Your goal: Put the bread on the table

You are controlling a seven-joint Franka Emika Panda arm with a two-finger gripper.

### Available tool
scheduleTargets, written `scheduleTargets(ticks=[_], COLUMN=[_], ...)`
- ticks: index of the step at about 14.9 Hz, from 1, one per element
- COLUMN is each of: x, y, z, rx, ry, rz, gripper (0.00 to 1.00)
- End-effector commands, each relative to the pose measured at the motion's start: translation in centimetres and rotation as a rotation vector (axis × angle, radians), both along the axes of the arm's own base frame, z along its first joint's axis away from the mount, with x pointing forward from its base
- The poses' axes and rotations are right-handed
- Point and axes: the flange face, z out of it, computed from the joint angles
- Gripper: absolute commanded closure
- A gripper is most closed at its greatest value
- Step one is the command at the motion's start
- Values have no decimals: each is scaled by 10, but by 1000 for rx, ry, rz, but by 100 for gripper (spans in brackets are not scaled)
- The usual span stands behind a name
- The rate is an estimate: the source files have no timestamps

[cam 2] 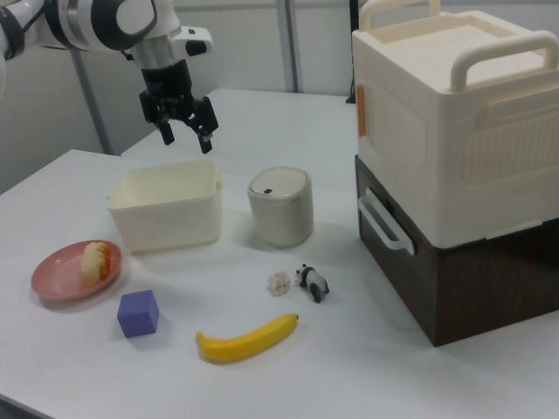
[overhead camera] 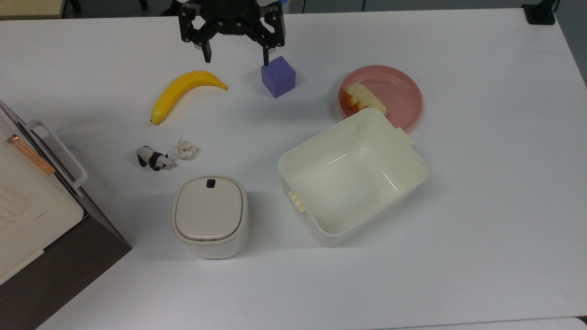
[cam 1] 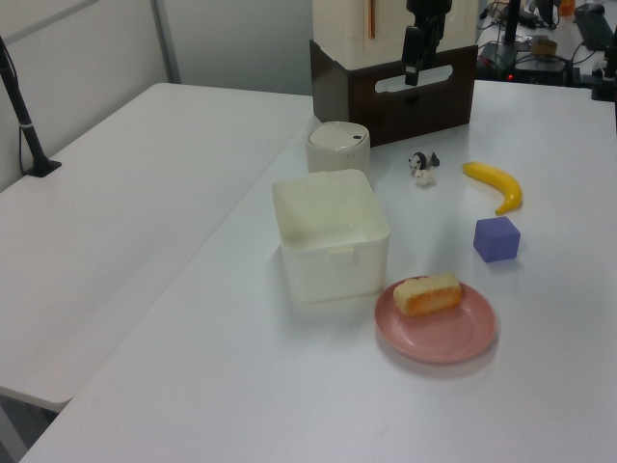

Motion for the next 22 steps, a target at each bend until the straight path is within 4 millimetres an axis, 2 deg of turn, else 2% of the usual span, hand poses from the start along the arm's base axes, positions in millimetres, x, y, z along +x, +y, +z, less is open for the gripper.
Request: scheduleTargets(ticks=[1,17,20,22], x=[-7,-6,-8,-10], y=[1,1,4,17], z=[0,1,-10,-26], rx=[0,2,1,0], ry=[35,26,52,89], rz=[-7,-6,20,61], gripper=[0,0,0,0])
